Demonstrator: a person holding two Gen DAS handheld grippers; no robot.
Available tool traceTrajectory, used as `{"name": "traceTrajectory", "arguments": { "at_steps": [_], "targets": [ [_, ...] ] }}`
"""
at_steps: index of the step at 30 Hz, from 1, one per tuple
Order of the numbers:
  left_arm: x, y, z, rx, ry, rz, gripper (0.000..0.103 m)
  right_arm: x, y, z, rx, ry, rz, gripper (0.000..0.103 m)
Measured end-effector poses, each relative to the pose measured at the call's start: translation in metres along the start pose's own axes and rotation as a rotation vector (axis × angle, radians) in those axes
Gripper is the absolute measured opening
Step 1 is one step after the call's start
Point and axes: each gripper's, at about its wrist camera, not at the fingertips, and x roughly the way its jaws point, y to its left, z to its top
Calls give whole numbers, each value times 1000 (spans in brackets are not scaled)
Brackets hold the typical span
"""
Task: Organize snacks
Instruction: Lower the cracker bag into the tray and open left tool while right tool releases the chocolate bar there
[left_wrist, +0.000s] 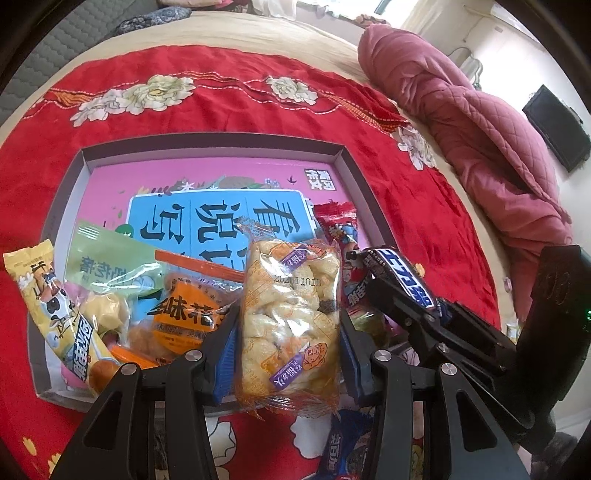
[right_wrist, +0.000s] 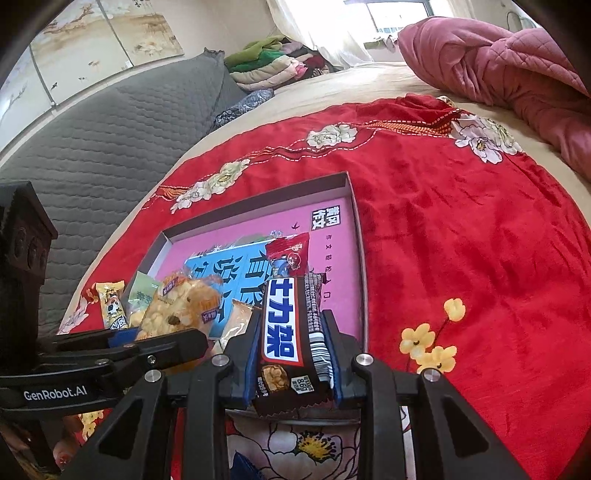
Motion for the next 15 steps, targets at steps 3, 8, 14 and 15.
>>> {"name": "traceTrajectory", "arguments": {
  "at_steps": [3, 8, 14, 15],
  "targets": [
    [0, 0, 0, 0, 0, -1, 49, 1, -1, 0, 3, 3, 3, 30],
    [1, 0, 0, 1, 3, -3, 49, 3, -1, 0, 5, 9, 1, 30],
    [3, -1, 1, 1, 3, -4, 49, 5, -2, -1, 16, 22, -11, 30],
    [3, -1, 1, 1, 3, -5, 49, 5, -3, -1, 17, 24, -13, 30]
  ]
}}
